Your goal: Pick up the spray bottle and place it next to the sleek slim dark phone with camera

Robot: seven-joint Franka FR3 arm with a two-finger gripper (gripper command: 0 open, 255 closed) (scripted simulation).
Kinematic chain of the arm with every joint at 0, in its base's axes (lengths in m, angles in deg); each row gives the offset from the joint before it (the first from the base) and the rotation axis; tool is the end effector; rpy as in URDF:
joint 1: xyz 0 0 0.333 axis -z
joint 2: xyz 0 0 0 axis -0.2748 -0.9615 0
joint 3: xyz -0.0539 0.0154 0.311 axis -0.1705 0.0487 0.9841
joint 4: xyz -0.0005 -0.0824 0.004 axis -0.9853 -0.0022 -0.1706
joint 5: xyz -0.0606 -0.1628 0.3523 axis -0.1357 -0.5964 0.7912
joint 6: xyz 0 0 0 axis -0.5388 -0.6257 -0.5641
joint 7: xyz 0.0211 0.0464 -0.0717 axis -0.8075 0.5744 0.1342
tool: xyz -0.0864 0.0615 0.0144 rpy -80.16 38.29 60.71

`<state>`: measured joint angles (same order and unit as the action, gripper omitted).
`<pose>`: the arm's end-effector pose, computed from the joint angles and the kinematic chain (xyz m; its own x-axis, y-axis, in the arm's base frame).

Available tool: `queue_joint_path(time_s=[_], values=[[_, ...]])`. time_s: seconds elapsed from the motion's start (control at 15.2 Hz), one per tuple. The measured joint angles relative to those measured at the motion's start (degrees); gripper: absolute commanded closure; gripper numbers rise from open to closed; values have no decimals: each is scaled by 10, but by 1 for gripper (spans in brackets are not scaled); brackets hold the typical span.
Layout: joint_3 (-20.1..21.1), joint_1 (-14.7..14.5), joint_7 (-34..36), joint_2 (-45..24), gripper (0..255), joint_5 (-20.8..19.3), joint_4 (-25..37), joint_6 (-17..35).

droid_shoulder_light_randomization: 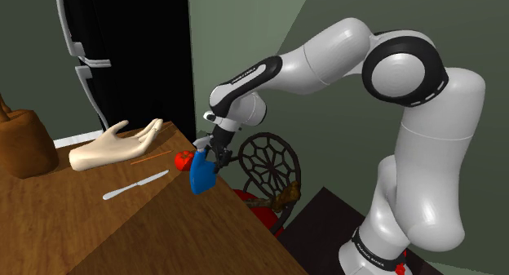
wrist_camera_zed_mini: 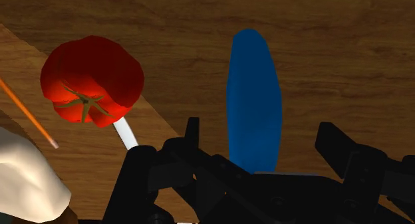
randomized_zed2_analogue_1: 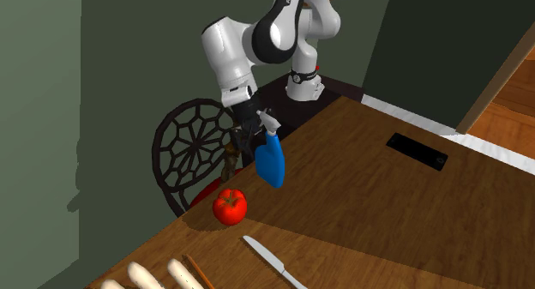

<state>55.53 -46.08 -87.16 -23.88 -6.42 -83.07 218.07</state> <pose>0.5561 0.1247 0.3014 0.1013 0.8868 0.4508 0.9935 -0.1134 -0.0002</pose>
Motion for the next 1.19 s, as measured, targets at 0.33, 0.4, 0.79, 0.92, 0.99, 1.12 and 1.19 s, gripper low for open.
queue_joint_path(time_s=[0.33, 0.4, 0.79, 0.92, 0.99, 1.12, 1.19], values=[[1, -1, -1, -2, 0, 2, 0, 2], [1, -1, -1, -2, 255, 3, 0, 2], [1, -1, -1, -2, 255, 3, 0, 2], [1, -1, -1, -2, 255, 3, 0, 3], [1, -1, -1, -2, 255, 3, 0, 2], [0, -1, 2, 1, 255, -1, 0, 0], [-1, -2, 6, 5, 255, -5, -1, -2]])
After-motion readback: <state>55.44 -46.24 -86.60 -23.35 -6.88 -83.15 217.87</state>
